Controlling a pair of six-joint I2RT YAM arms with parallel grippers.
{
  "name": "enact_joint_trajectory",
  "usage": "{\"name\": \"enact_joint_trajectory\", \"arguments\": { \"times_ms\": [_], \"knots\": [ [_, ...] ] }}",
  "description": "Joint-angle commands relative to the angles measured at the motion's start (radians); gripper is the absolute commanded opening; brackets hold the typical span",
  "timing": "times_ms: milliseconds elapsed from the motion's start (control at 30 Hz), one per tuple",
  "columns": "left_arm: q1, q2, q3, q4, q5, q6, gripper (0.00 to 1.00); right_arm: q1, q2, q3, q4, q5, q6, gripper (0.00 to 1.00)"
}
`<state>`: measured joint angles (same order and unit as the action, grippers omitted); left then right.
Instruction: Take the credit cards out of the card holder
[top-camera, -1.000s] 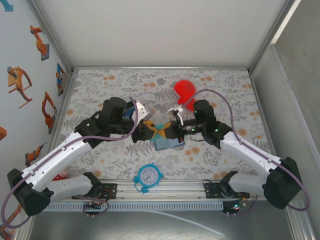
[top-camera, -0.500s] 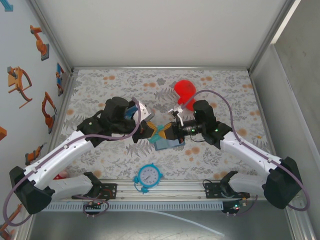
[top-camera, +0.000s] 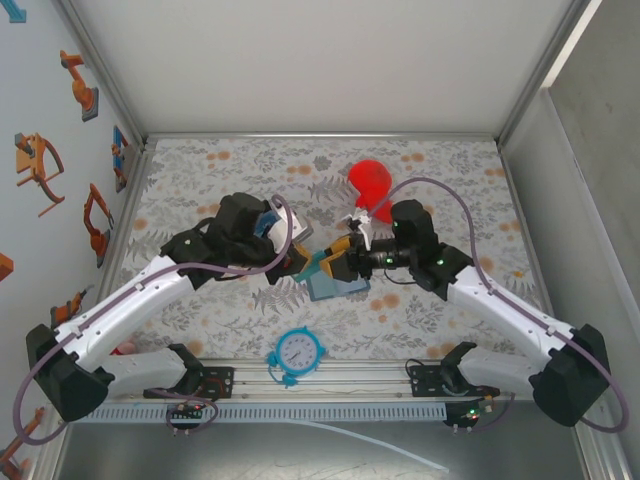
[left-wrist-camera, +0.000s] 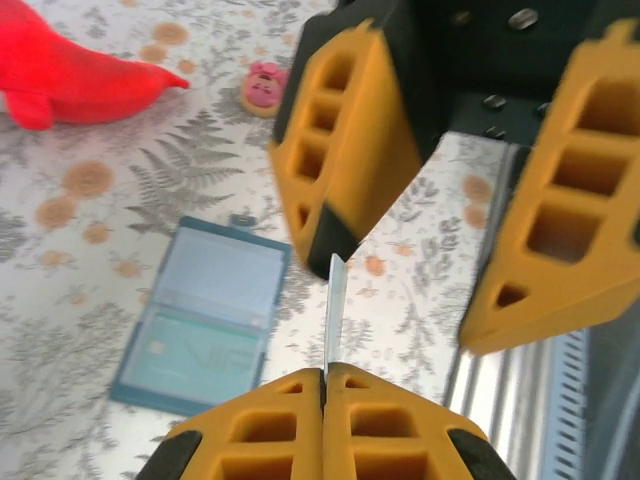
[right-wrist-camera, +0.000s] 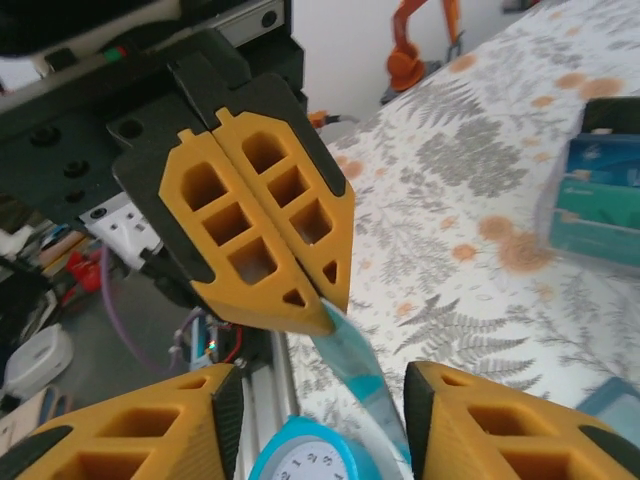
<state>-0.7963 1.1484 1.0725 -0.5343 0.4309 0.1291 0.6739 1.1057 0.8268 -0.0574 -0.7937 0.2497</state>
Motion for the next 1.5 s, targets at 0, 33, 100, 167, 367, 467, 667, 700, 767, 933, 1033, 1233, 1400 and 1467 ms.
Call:
{"name": "enact_joint_trajectory", "arguments": {
  "times_ms": [0,33,100,167,367,467,667,700,767,933,1033,1233,1400,1467],
  "knots": [
    [0.021,-0.036,-0.034,0.023,-0.162,0.09,0.0,0.004,-0.052,0.037,-0.073,0.126,-0.042,0.48],
    [0.032,-0.036,-0.04,0.033,-0.185,0.117,0.0,0.005,-0.06,0.038,-0.085,0.164,-0.04,0.49],
    [0.056,-0.027,-0.047,0.048,-0.231,0.157,0.0,0.004,-0.073,0.041,-0.102,0.231,-0.034,0.51],
    [0.087,-0.006,-0.052,0.062,-0.268,0.193,0.0,0.004,-0.085,0.041,-0.106,0.301,-0.019,0.53],
    [0.23,0.093,-0.061,0.132,-0.263,0.293,0.0,0.004,-0.096,0.048,-0.116,0.444,0.028,0.65],
    [0.288,0.157,-0.052,0.166,-0.242,0.329,0.0,0.004,-0.096,0.051,-0.123,0.492,0.048,0.85],
    [0.366,0.302,-0.003,0.198,-0.189,0.34,0.0,0.004,-0.098,0.047,-0.131,0.567,0.072,0.93],
    [0.375,0.321,0.004,0.199,-0.181,0.339,0.0,0.004,-0.1,0.046,-0.133,0.569,0.074,0.93],
    [0.385,0.346,0.009,0.207,-0.163,0.342,0.0,0.004,-0.099,0.044,-0.138,0.573,0.079,0.93],
    [0.403,0.39,0.018,0.21,-0.123,0.363,0.0,0.003,-0.096,0.04,-0.138,0.578,0.089,0.93],
    [0.41,0.413,0.025,0.203,-0.101,0.379,0.0,0.004,-0.094,0.039,-0.133,0.579,0.091,0.93],
    [0.421,0.458,0.042,0.2,-0.082,0.412,0.0,0.004,-0.088,0.04,-0.128,0.58,0.091,0.93],
    [0.431,0.502,0.073,0.163,-0.074,0.443,0.0,0.004,-0.088,0.037,-0.133,0.589,0.091,0.93],
    [0.435,0.514,0.079,0.161,-0.07,0.451,0.0,0.004,-0.09,0.034,-0.133,0.595,0.091,0.93]
  ]
}}
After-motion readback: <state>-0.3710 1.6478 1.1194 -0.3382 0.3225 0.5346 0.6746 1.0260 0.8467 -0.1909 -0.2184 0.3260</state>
